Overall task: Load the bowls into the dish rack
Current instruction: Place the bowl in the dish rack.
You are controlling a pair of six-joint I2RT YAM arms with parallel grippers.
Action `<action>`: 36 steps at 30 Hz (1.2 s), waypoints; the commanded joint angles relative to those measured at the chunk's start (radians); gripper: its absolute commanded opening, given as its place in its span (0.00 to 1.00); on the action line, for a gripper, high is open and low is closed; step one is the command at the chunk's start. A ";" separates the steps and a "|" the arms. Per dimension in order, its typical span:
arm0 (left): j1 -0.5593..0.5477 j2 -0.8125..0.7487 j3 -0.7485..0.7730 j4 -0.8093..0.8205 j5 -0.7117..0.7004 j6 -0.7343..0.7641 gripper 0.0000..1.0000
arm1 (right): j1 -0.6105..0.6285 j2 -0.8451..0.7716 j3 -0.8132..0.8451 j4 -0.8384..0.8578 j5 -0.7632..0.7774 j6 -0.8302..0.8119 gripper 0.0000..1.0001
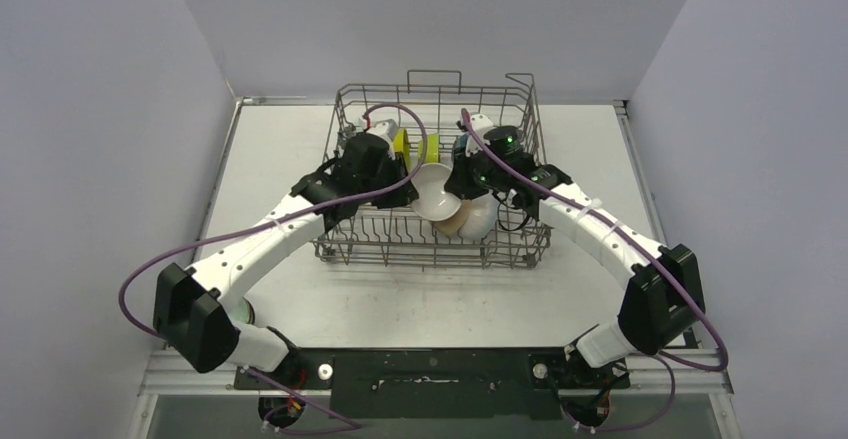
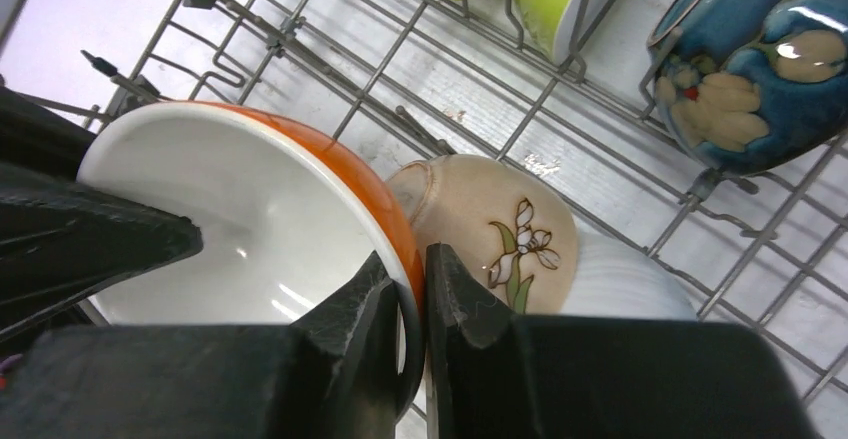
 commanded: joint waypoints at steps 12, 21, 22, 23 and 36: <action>0.140 -0.303 -0.331 0.466 0.234 -0.053 0.96 | -0.026 -0.036 -0.004 0.093 -0.109 0.029 0.05; 0.339 -0.349 -0.608 0.984 0.550 -0.367 0.96 | -0.129 -0.034 -0.056 0.238 -0.329 0.124 0.05; 0.345 -0.349 -0.620 1.021 0.565 -0.384 0.96 | -0.130 -0.033 -0.059 0.249 -0.347 0.131 0.05; 0.348 -0.348 -0.628 1.046 0.577 -0.393 0.96 | -0.130 -0.032 -0.063 0.262 -0.356 0.136 0.05; 0.293 -0.228 -0.583 1.154 0.691 -0.438 1.00 | -0.097 -0.006 -0.060 0.323 -0.422 0.161 0.05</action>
